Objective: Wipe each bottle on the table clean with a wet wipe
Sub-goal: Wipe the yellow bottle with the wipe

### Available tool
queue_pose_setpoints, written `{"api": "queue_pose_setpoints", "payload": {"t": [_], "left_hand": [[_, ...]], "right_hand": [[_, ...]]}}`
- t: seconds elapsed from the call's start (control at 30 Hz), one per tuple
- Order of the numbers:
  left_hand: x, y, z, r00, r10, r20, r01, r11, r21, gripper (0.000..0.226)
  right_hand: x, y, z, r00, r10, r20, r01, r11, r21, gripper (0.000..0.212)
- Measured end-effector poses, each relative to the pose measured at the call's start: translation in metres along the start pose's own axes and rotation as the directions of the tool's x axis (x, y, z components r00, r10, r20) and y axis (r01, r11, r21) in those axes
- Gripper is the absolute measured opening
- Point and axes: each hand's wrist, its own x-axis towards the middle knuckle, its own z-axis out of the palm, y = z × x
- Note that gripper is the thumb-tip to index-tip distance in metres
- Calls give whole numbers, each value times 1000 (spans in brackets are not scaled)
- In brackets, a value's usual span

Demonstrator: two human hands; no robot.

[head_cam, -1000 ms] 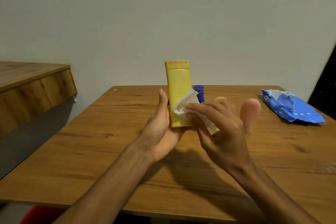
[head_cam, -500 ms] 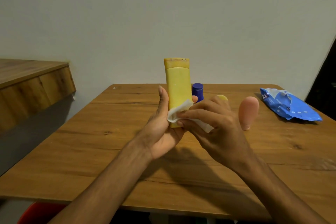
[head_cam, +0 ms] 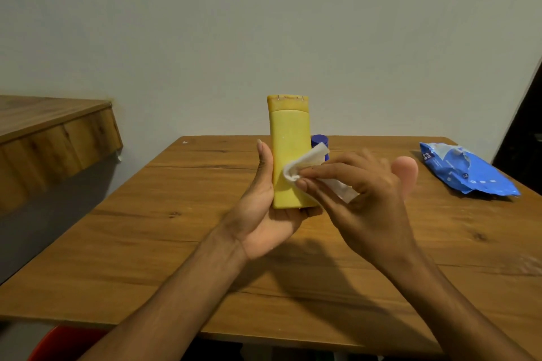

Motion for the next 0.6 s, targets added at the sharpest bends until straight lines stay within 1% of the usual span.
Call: {"api": "queue_pose_setpoints", "payload": {"t": [0.07,0.13,0.3,0.33,0.43,0.53,0.6], "left_hand": [[0,1,1,1000,10,12,-9,999,-40,79],[-1,0,2,1000,25,15,-24,997,-76,77],[-3,-5,-2,999,-20,-29,17,995,-96,78],[-3,-7,-1,999,-24,-36,20,993,-116,79],[-3,-11,3,997,5,-80,-17,990,-143,78],[-4,-11,4,996,-36,-85,22,988,-152,80],[-4,-11,3,995,-37,-91,23,988,-152,79]], "right_hand": [[0,-4,1,1000,14,6,-15,998,57,24],[1,-7,2,1000,11,23,-12,997,79,24],[-2,-13,3,988,-86,126,83,996,34,22],[-2,-12,3,987,-98,129,99,995,1,22],[-2,-10,4,994,-86,69,93,991,-100,24],[-4,-11,7,986,-117,120,127,989,-81,23],[-4,-11,9,985,-119,129,133,985,-112,24]]}}
